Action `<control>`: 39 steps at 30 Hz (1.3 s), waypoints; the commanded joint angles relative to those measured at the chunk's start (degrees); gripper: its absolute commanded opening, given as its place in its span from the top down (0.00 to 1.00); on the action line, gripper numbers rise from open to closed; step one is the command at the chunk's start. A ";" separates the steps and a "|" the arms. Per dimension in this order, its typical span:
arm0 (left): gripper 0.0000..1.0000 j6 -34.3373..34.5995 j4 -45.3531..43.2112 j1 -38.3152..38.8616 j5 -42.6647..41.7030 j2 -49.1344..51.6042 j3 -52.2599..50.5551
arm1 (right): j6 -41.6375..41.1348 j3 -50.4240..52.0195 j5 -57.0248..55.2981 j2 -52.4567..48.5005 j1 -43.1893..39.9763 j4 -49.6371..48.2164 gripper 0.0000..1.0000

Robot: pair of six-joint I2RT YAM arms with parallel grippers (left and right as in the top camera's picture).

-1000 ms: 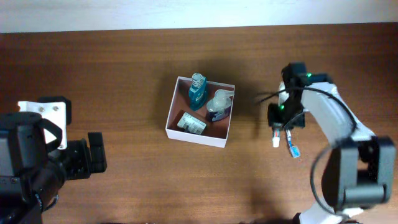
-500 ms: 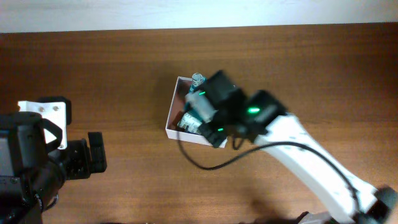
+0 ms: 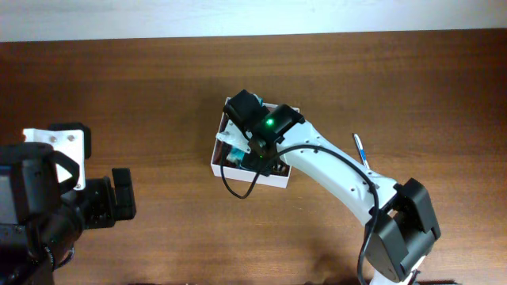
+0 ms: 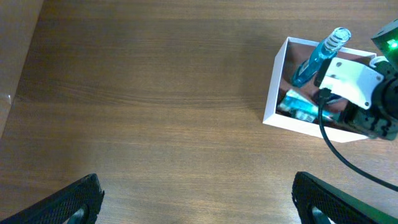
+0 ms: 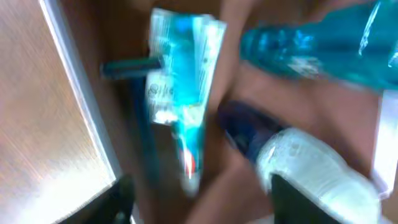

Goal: Pack container
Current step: 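Lower the toothpaste tube into the box and release, then grasp the blue-white toothbrush with the right gripper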

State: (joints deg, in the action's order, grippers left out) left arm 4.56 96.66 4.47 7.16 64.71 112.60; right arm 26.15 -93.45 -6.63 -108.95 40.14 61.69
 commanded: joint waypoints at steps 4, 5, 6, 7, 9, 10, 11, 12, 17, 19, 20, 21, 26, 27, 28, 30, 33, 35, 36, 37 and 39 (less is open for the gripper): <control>0.01 -0.26 0.02 -0.24 0.63 -0.35 0.04 | -11.30 -8.81 -0.94 12.92 -5.07 5.20 0.29; 0.01 -0.26 0.02 -0.24 0.63 -0.35 0.04 | -14.60 -8.83 -0.94 14.95 -7.17 5.18 0.29; 0.01 -0.26 0.02 -0.24 0.63 -0.35 0.04 | -20.02 -8.83 -0.92 16.96 -10.88 5.27 0.29; 0.01 -0.26 0.02 -0.24 0.63 -0.35 0.04 | -22.64 -8.83 -0.92 17.55 -12.76 5.40 0.29; 0.01 -0.26 0.02 -0.24 0.63 -0.35 0.04 | -28.81 -8.61 0.70 17.66 -21.35 5.86 0.29; 0.01 -0.26 0.02 -0.24 0.63 -0.35 0.04 | -28.81 -8.07 2.27 16.94 -24.72 5.90 0.29; 0.01 -0.26 0.02 -0.24 0.63 -0.35 0.04 | -28.79 -6.97 4.11 15.39 -29.18 6.16 0.29; 0.01 -0.26 0.02 -0.24 0.63 -0.35 0.04 | -28.81 -6.19 4.63 14.29 -31.34 6.25 0.29; 0.01 -0.26 0.02 -0.24 0.63 -0.35 0.04 | -28.79 -0.61 4.83 4.07 -40.81 6.08 0.29; 0.01 -0.26 0.02 -0.24 0.63 -0.35 0.04 | -28.79 0.87 6.86 -0.46 -43.08 6.14 0.29; 0.01 -0.26 0.02 -0.24 0.63 -0.35 0.04 | -28.79 1.27 7.78 -2.38 -43.74 6.16 0.29; 0.01 -0.26 0.02 -0.24 0.63 -0.35 0.04 | -28.79 1.42 7.98 -3.74 -44.04 6.10 0.29; 0.01 -0.26 0.02 -0.24 0.63 -0.35 0.04 | -28.79 1.42 8.46 -10.51 -44.28 5.14 0.38; 0.01 -0.26 0.02 -0.24 0.63 -0.35 0.04 | -28.72 1.62 8.81 -11.69 -44.30 4.90 0.42; 0.01 -0.26 0.02 -0.24 0.63 -0.35 0.04 | -28.63 2.05 8.85 -12.52 -44.30 4.68 0.44; 0.01 -0.26 0.02 -0.24 0.63 -0.35 0.04 | -28.59 3.26 9.88 -13.27 -44.30 3.67 0.47; 0.01 -0.26 0.02 -0.24 0.63 -0.35 0.04 | -28.59 6.49 11.39 -13.27 -44.30 0.55 0.51; 0.01 -0.26 0.02 -0.24 0.63 -0.35 0.04 | -28.61 9.62 11.41 -13.27 -44.30 -1.75 0.60; 0.01 -0.26 0.02 -0.24 0.63 -0.35 0.04 | -28.59 10.99 11.39 -13.27 -44.30 -2.60 0.69; 0.01 -0.26 0.02 -0.24 0.63 -0.35 0.04 | -28.59 11.34 11.39 -13.27 -44.30 -2.64 0.74; 0.01 -0.26 0.02 -0.24 0.63 -0.35 0.04 | -28.59 11.32 11.37 -13.25 -44.30 -2.62 0.89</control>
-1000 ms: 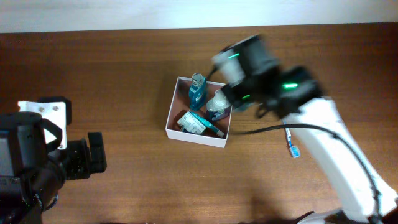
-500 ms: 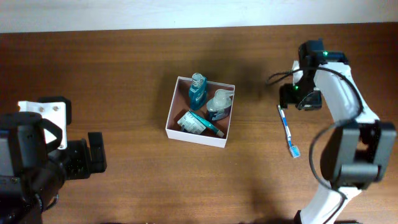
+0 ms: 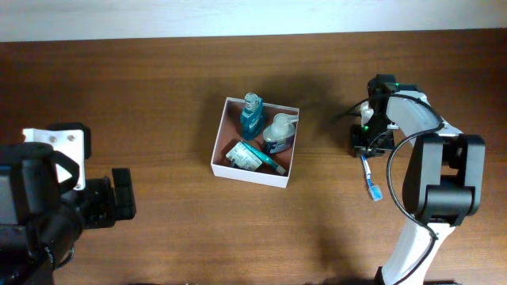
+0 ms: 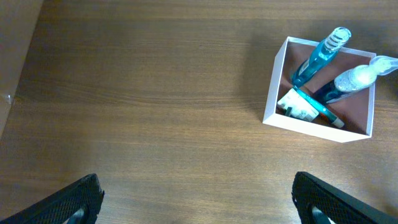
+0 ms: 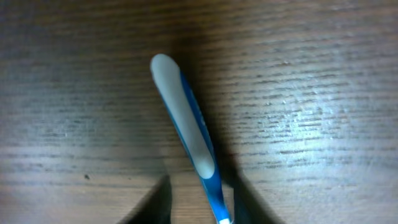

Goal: Pack container
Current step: 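Grasp the blue-white toothbrush with the right gripper, then place the toothbrush into the box and release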

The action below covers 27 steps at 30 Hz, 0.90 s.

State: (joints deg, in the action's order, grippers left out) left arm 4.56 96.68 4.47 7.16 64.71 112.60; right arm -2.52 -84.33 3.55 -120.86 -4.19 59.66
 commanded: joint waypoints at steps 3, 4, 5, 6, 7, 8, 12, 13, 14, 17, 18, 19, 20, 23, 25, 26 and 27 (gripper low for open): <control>0.01 -0.26 0.00 -0.24 0.63 -0.35 0.04 | 0.07 1.40 1.20 -0.48 0.04 0.52 0.96; 0.01 -0.26 0.00 -0.24 0.63 -0.35 0.04 | 0.04 0.81 1.22 0.90 0.04 1.44 0.96; 0.01 -0.26 0.00 -0.24 0.63 -0.35 0.04 | 0.04 0.59 1.22 1.60 0.07 1.73 0.96; 0.01 -0.26 0.00 -0.24 0.63 -0.35 0.04 | 0.04 -0.26 1.25 3.65 0.24 2.73 0.96; 0.00 -0.26 0.00 -0.24 0.63 -0.35 0.04 | 0.04 -0.74 1.25 4.70 0.44 3.26 0.96; 0.01 -0.26 0.00 -0.24 0.63 -0.35 0.04 | 0.07 -1.97 1.40 7.06 0.96 4.55 0.96; 0.01 -0.26 0.00 -0.24 0.63 -0.35 0.04 | 0.11 -7.65 6.97 20.17 7.10 10.29 0.96; 0.01 -0.26 0.00 -0.24 0.63 -0.35 0.04 | 0.13 -9.01 8.33 24.37 10.56 11.15 0.96; 0.01 -0.26 0.00 -0.24 0.63 -0.35 0.04 | 0.15 -9.46 8.50 26.56 13.05 11.47 0.96; 0.01 -0.26 0.00 -0.24 0.63 -0.35 0.04 | 6.36 -9.73 8.55 33.22 24.90 11.28 0.96; 0.01 -0.26 0.00 -0.24 0.63 -0.35 0.04 | 8.81 -9.73 8.52 33.86 27.80 11.30 0.96; 0.01 -0.26 0.00 -0.24 0.63 -0.35 0.04 | 14.51 -9.73 8.46 34.25 33.35 11.30 0.96; 0.01 -0.26 0.00 -0.24 0.63 -0.35 0.04 | 18.08 -9.70 8.22 34.21 36.61 11.26 0.96; 0.01 -0.26 0.00 -0.24 0.63 -0.35 0.04 | 27.45 -9.42 -3.89 29.97 48.30 7.21 0.96; 0.01 -0.26 0.00 -0.24 0.63 -0.35 0.04 | 31.74 -9.42 -6.99 26.62 49.22 4.50 0.96; 0.01 -0.26 0.00 -0.24 0.63 -0.35 0.04 | 34.27 -9.42 -7.30 24.96 49.05 3.21 0.96; 0.01 -0.26 0.00 -0.24 0.63 -0.35 0.04 | 35.85 -9.42 -7.26 23.87 48.68 2.43 0.96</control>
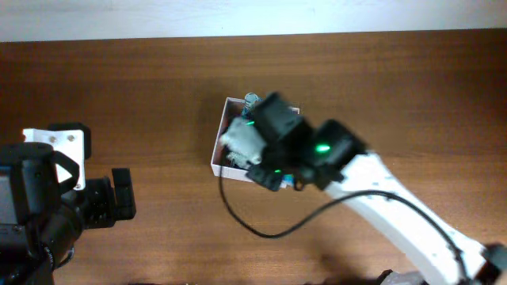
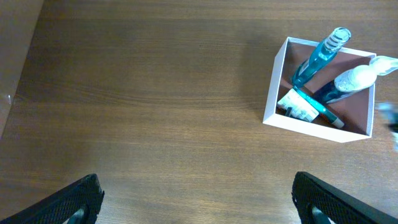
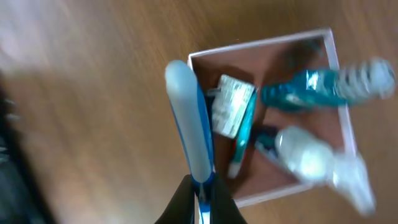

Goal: Pack container

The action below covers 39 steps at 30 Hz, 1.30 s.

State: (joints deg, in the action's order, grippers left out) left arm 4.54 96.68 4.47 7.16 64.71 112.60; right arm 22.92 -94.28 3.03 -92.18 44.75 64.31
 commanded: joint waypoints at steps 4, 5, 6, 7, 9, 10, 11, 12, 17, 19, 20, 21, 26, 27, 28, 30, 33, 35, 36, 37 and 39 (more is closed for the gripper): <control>0.01 -0.24 0.00 -0.24 0.63 -0.35 0.04 | 13.73 0.52 -6.69 -12.02 -3.76 -8.59 0.96; 0.01 -0.24 0.00 -0.24 0.63 -0.35 0.04 | 13.73 0.52 -6.54 -12.96 -4.31 -9.29 0.96; 0.01 -0.24 0.00 -0.24 0.63 -0.35 0.04 | 13.70 0.52 -6.43 -14.21 -5.05 -10.12 0.96; 0.01 -0.24 0.00 -0.24 0.63 -0.35 0.04 | 13.62 0.50 -6.25 -14.86 -5.53 -10.84 0.52; 0.01 -0.24 0.00 -0.24 0.63 -0.35 0.04 | 7.21 -0.68 -6.32 -14.05 -5.03 -10.32 0.24; 0.01 -0.24 0.00 -0.24 0.63 -0.35 0.04 | 3.39 -1.79 -6.32 -13.27 -4.72 -9.55 0.11; 0.01 -0.24 0.00 -0.24 0.63 -0.35 0.04 | 0.07 -3.32 -6.29 -12.09 -4.57 -8.15 0.09; 0.01 -0.24 0.00 -0.24 0.63 -0.35 0.04 | -2.16 -4.74 -6.29 -10.99 -4.59 -6.64 0.08; 0.01 -0.24 0.00 -0.24 0.63 -0.35 0.04 | -7.61 -11.37 -6.29 -3.85 -4.66 2.86 0.01; 0.01 -0.24 0.00 -0.24 0.63 -0.35 0.04 | -11.63 -11.54 -6.29 -0.55 -4.63 3.19 0.01; 0.01 -0.24 0.00 -0.24 0.63 -0.35 0.04 | -12.85 -11.54 -6.29 0.39 -4.63 3.19 0.01; 0.01 -0.24 0.00 -0.24 0.63 -0.35 0.04 | -15.39 -11.54 -6.27 1.81 -4.63 3.13 0.01; 0.00 -0.24 0.00 -0.24 0.63 -0.35 0.04 | -32.33 -11.54 -5.03 7.19 -4.63 2.99 0.01; 0.01 -0.24 0.00 -0.24 0.63 -0.35 0.04 | -33.68 -11.54 -4.57 7.32 -4.63 3.06 0.01; 0.01 -0.24 0.00 -0.24 0.63 -0.35 0.04 | -33.66 -11.54 -4.87 7.34 -4.66 5.55 0.01; 0.01 -0.24 0.00 -0.24 0.63 -0.35 0.04 | -32.85 -11.54 -7.19 7.39 -4.87 7.10 0.01; 0.01 -0.24 0.00 -0.24 0.63 -0.35 0.04 | -32.85 -11.54 -11.87 9.44 -8.90 6.75 0.01; 0.01 -0.24 0.00 -0.24 0.63 -0.35 0.04 | -32.83 -11.54 -11.54 12.44 -14.29 6.01 0.01; 0.01 -0.24 0.00 -0.24 0.63 -0.35 0.04 | -32.76 -11.54 -11.23 13.40 -15.89 5.73 0.01; 0.01 -0.24 0.00 -0.24 0.63 -0.35 0.04 | -32.35 -11.54 -10.73 14.99 -18.45 5.35 0.01; 0.01 -0.24 0.00 -0.24 0.63 -0.35 0.04 | -30.12 -11.47 -8.46 18.23 -23.19 5.35 0.01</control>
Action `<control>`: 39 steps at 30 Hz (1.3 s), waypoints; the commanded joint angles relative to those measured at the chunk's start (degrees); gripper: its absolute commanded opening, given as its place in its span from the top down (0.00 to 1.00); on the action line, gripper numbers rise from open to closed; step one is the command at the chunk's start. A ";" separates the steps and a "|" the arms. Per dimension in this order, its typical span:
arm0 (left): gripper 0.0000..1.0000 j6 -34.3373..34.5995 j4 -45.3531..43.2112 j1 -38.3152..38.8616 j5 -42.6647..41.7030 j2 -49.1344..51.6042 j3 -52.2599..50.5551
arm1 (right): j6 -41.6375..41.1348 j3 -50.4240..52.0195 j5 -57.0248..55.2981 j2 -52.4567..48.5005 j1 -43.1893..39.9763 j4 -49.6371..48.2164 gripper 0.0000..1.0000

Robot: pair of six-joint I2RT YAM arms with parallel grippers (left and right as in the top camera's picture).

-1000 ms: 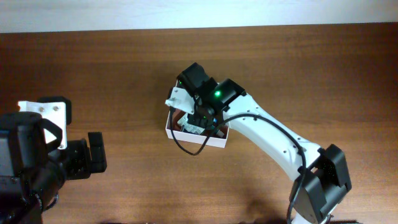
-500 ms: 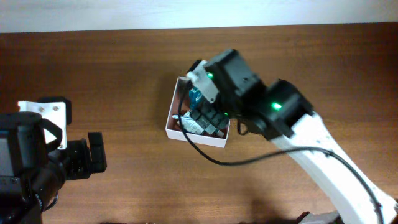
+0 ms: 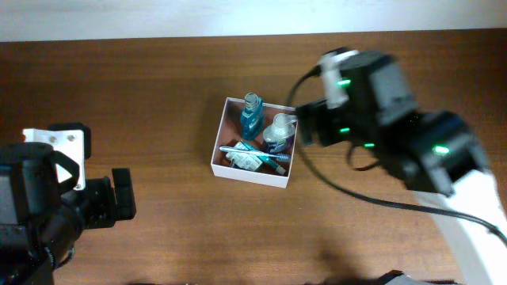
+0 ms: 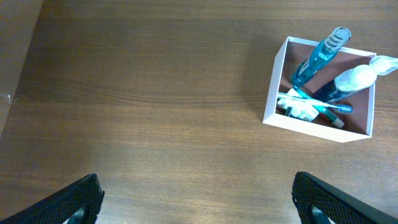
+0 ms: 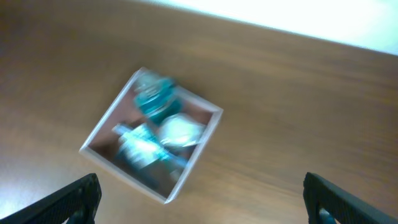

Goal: Pack container

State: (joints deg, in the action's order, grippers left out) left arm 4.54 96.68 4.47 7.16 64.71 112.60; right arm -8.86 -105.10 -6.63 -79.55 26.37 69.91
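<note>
A white box [image 3: 226, 170] with a brown floor stands mid-table. In it are an upright blue bottle [image 3: 252, 112], a white-capped bottle [image 3: 279, 130], a toothpaste tube [image 3: 244, 161] and a blue-and-white toothbrush [image 4: 314, 104] lying across the tube. In the right wrist view the box [image 5: 186, 168] lies blurred at lower left. My right gripper [image 5: 208, 208] hangs open and empty, high above the table to the right of the box. At the front left, far from the box, my left gripper [image 4: 199, 208] is open and empty.
The brown wooden table [image 3: 158, 95] ends at a white wall along the far edge. My left arm's black body [image 3: 47, 214] fills the front left corner. The right arm [image 3: 412, 150] reaches across the right half of the table.
The right gripper was shut on the toothbrush over the box. It is now open, higher and to the right of the box. The toothbrush lies inside the box. The left arm is unmoved.
The right gripper was down inside the box among the bottles and the tube. Then it stood at the toothbrush lying on the table at the right. Then it held the toothbrush above the box. Now the toothbrush rests in the box and the gripper is empty.
</note>
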 commanded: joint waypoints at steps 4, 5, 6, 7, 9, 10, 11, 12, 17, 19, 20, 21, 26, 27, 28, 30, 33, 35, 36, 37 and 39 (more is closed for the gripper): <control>0.01 -0.24 0.00 -0.24 0.63 -0.35 0.04 | 6.84 1.99 5.57 14.12 -12.04 -0.02 0.01; 0.01 -0.24 0.00 -0.24 0.63 -0.35 0.04 | 7.02 4.90 5.53 18.23 -13.18 0.15 0.01; 0.01 -0.24 0.00 -0.24 0.63 -0.35 0.04 | 6.99 7.21 5.55 21.24 -13.73 0.24 0.01; 0.01 -0.24 0.00 -0.24 0.63 -0.35 0.04 | 6.91 11.41 5.66 25.94 -14.03 0.15 0.01; 0.01 -0.24 0.00 -0.24 0.63 -0.35 0.04 | 6.88 18.03 7.06 32.52 -14.03 -0.50 0.01; 0.01 -0.24 0.00 -0.24 0.63 -0.35 0.04 | 6.88 22.43 8.04 36.50 -14.03 -1.68 0.01; 0.01 -0.24 0.00 -0.24 0.63 -0.35 0.04 | 6.91 27.10 9.07 40.48 -14.03 -3.30 0.01; 0.00 -0.24 0.00 -0.24 0.63 -0.35 0.04 | 6.91 34.07 9.84 45.97 -14.03 -6.32 0.01; 0.01 -0.24 0.00 -0.24 0.63 -0.35 0.04 | 6.91 64.39 9.44 65.40 -14.14 -17.97 0.01; 0.01 -0.24 0.00 -0.24 0.63 -0.35 0.04 | 6.91 72.11 9.49 69.24 -14.14 -19.82 0.01; 0.01 -0.24 0.00 -0.24 0.63 -0.35 0.04 | 6.88 74.51 9.49 70.40 -14.14 -20.74 0.01; 0.01 -0.24 0.00 -0.24 0.63 -0.35 0.04 | 6.91 78.68 9.49 72.52 -14.14 -23.12 0.01; 0.01 -0.24 0.00 -0.24 0.63 -0.35 0.04 | 6.91 85.11 9.49 77.64 -14.14 -25.20 0.01; 0.01 -0.24 0.00 -0.24 0.63 -0.35 0.04 | 6.91 85.90 9.49 78.34 -14.14 -25.22 0.01; 0.01 -0.24 0.00 -0.24 0.63 -0.35 0.04 | 6.91 86.40 9.49 78.82 -14.14 -25.22 0.01; 0.01 -0.24 0.00 -0.24 0.63 -0.35 0.04 | 6.93 87.95 9.44 79.36 -14.56 -25.22 0.01; 0.01 -0.24 0.00 -0.24 0.63 -0.35 0.04 | 6.93 90.97 9.44 79.36 -16.59 -25.20 0.01; 0.01 -0.24 0.00 -0.24 0.63 -0.35 0.04 | 6.93 93.59 9.44 79.36 -17.62 -25.16 0.01; 0.01 -0.24 0.00 -0.24 0.63 -0.35 0.04 | 6.93 94.90 9.44 79.36 -17.88 -25.14 0.01; 0.01 -0.24 0.00 -0.24 0.63 -0.35 0.04 | 6.93 95.47 9.44 79.36 -17.86 -25.75 0.01; 0.00 -0.24 0.00 -0.24 0.63 -0.35 0.04 | 6.93 95.54 9.44 79.36 -17.84 -26.21 0.01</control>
State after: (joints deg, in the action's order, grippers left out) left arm 4.54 96.66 4.47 7.16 64.71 112.60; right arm -2.35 -10.17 2.68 -0.84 9.10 44.51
